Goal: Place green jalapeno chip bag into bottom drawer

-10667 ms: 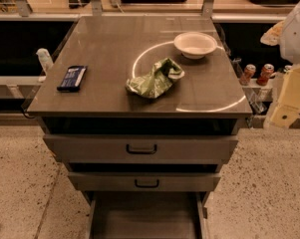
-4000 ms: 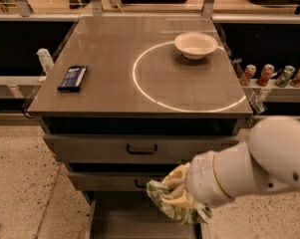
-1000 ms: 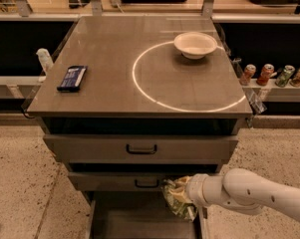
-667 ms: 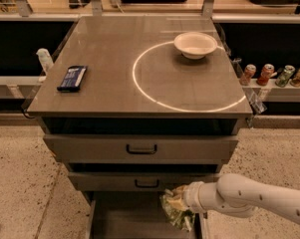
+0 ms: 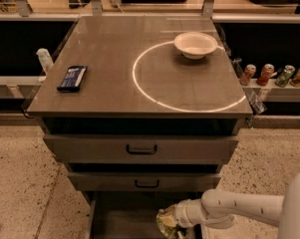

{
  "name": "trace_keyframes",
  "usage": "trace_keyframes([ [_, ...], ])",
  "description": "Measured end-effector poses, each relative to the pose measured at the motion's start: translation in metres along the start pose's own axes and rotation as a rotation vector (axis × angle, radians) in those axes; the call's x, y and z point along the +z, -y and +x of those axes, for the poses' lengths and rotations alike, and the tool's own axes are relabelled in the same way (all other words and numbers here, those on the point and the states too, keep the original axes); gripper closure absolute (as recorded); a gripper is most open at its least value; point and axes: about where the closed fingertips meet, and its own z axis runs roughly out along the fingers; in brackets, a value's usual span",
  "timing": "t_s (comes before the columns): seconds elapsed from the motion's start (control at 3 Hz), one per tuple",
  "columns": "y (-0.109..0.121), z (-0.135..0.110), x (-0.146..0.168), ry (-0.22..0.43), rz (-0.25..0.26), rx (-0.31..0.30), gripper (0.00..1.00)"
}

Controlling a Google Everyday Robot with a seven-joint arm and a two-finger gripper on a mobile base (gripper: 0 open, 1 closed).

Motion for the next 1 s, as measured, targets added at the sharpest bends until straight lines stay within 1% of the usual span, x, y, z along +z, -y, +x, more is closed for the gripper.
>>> trace_keyframes([
  [0.33,-0.0049,0.0078,0.0081,-0.002,-0.015,0.015,0.81],
  [1.0,-0.0050,0.0078,0.0082,-0.002,-0.015,0.015,0.34],
])
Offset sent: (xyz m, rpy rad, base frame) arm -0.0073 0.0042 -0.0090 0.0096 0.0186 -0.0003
